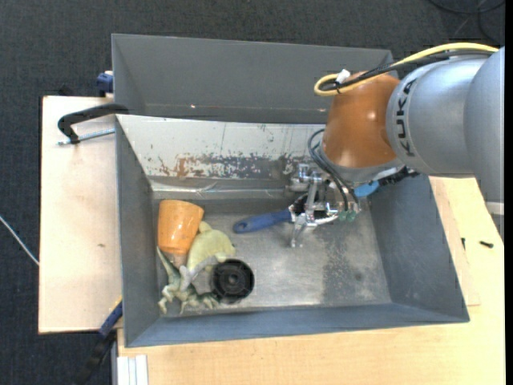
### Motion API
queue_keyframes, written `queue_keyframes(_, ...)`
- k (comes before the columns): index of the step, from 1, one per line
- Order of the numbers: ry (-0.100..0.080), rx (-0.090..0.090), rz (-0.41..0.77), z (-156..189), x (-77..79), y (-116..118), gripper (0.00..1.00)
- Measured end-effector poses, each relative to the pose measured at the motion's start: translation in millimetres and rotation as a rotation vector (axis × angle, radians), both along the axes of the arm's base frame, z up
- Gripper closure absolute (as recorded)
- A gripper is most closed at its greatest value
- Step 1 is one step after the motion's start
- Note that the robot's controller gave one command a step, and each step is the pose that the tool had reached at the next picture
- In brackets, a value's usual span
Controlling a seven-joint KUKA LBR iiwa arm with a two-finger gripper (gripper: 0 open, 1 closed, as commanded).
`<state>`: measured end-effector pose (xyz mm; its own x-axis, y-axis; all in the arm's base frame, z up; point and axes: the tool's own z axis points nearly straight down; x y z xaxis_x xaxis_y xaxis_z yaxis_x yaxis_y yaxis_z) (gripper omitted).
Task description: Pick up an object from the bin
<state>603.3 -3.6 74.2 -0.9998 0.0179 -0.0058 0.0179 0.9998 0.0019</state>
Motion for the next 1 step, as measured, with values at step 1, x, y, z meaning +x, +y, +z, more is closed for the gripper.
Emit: queue_keyframes(1,-0.001,0.000,0.000,1.1,1.4,1.1,0.00)
